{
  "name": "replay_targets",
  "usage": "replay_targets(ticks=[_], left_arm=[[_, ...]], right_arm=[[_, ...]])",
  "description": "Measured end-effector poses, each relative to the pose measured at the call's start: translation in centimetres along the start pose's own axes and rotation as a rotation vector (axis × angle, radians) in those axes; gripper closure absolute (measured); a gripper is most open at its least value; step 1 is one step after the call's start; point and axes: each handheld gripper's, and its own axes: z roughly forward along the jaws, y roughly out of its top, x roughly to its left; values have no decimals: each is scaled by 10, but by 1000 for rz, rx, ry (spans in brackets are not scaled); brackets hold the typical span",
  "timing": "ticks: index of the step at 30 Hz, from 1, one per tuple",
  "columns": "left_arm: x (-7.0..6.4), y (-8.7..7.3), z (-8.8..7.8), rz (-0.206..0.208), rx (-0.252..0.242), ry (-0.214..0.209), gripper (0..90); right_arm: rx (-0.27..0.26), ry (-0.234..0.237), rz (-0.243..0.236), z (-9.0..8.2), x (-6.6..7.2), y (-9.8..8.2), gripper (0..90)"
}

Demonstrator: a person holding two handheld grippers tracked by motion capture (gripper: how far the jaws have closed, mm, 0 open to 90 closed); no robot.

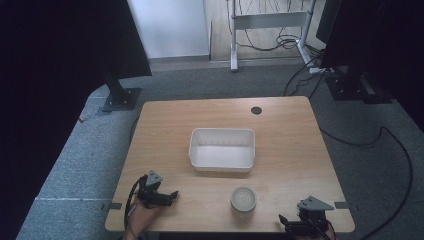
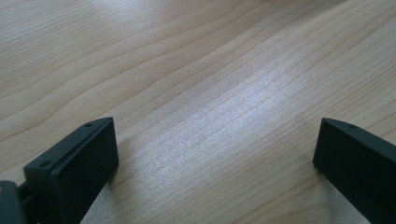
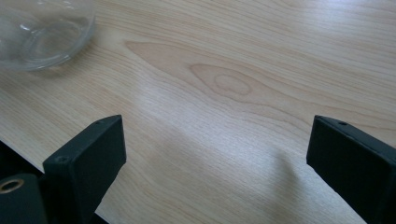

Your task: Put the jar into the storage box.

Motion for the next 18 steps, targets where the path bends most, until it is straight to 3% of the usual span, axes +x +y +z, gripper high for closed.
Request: replay_targets(ticks=[18], left_arm=[[0,0,0,2,2,0,0]], right_arm=[[-27,48,-33,0,19,12,40]])
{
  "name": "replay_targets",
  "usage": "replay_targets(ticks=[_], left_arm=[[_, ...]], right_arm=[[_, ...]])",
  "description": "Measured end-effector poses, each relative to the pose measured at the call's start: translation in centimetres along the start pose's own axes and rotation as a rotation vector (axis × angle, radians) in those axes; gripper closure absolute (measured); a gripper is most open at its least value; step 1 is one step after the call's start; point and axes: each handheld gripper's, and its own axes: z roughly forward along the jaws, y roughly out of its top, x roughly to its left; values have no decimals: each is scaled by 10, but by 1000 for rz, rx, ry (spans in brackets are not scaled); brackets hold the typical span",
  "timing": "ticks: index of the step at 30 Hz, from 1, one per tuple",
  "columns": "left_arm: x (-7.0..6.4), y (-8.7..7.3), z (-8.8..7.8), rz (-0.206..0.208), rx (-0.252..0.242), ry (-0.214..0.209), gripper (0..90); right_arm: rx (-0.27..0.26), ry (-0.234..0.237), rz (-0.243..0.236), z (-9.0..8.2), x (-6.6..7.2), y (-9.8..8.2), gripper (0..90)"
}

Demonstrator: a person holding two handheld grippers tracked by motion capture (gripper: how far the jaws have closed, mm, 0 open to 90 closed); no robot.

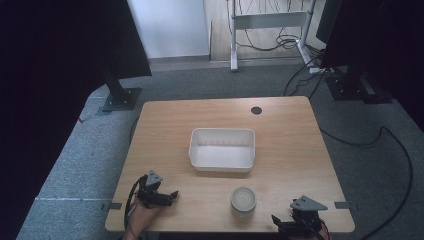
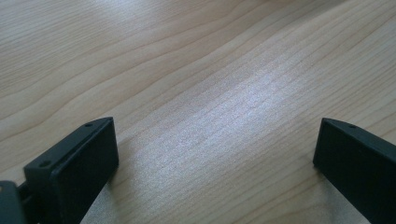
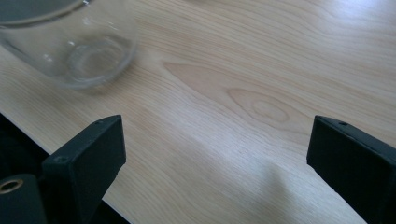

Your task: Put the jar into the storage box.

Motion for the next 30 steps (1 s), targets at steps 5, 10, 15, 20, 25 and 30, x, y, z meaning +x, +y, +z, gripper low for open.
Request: replay_targets(ticks=[5,10,15,20,25,30], left_arm=[[0,0,0,0,0,0,0],[0,0,0,0,0,0,0],[0,0,0,0,0,0,0],[0,0,0,0,0,-1,0],[0,0,0,0,1,-1,0],[0,0,0,0,1,-1,0]], right_arm=[[-6,21,-14,3,6,4,35],[-16,38,-29,5,12,7,32],[-26,58,-44,7,18,11,25],[-30,79,-60,11,24,14,17],[-38,98,-79,14,30,17,11],[-51,120,-99,17,36,21,5]])
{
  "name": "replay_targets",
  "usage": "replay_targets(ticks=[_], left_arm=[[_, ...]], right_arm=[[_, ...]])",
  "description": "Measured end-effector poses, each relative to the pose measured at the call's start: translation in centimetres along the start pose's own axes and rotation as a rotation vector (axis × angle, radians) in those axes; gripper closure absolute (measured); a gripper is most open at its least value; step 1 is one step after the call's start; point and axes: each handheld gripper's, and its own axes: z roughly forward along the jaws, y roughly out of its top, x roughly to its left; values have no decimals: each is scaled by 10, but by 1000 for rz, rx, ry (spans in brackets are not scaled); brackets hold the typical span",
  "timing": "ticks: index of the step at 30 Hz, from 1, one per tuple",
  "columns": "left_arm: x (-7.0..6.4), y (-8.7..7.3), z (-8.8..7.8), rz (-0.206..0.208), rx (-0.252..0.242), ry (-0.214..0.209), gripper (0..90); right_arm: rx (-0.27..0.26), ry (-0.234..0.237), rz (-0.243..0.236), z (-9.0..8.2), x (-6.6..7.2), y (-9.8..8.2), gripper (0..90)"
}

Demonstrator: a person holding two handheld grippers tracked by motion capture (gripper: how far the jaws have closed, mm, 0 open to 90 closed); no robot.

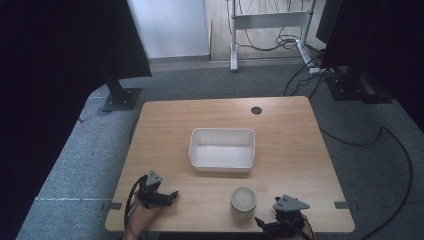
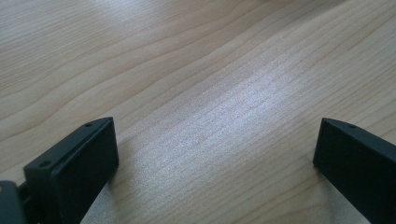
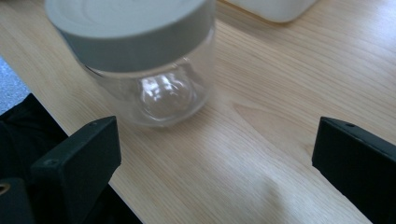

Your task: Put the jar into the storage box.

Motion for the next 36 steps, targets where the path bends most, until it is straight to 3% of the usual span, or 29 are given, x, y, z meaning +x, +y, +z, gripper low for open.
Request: replay_targets(ticks=[21,36], left_arm=[[0,0,0,0,-1,0,0],[0,0,0,0,0,0,0]], right_arm=[[-17,41,-77,19,16,18,2],[-13,76,-97,36,24,30,21]])
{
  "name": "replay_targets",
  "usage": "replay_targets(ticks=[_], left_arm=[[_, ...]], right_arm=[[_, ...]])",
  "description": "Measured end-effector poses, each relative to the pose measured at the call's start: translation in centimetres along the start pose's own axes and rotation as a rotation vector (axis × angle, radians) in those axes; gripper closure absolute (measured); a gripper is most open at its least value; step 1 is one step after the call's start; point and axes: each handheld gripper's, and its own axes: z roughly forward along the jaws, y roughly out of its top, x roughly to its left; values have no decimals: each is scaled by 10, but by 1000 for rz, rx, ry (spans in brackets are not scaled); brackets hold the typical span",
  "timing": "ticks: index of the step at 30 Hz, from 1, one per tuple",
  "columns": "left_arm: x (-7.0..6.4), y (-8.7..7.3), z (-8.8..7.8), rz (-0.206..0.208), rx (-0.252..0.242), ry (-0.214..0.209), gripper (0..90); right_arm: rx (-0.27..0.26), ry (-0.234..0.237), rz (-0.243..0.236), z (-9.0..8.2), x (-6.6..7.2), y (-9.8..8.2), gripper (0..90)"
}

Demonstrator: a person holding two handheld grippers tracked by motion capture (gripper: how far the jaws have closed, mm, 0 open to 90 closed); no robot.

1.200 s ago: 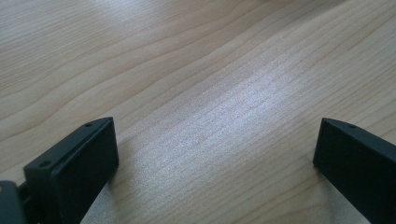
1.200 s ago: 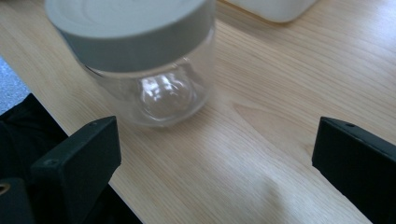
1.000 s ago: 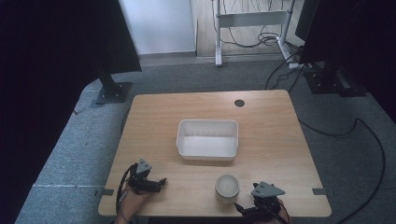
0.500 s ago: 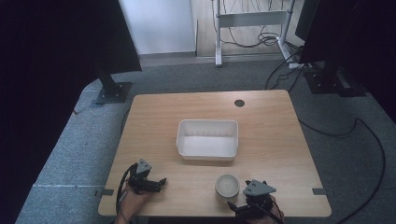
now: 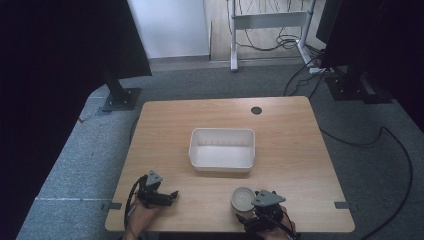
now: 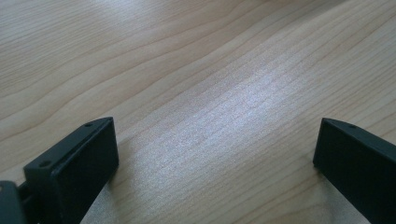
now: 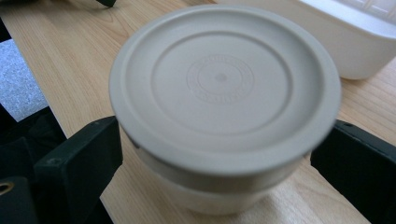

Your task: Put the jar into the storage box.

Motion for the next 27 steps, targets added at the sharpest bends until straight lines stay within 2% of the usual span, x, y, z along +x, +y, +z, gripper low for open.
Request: replay_targets(ticks=[7,20,27], left_arm=[[0,0,0,0,-1,0,0],[0,0,0,0,0,0,0],[0,0,0,-3,-3,0,0]], right_arm=[[14,-4,-12,8,2,3,34],[15,-22,12,20,2,4,82],[18,-56,6,20,5,5,92]])
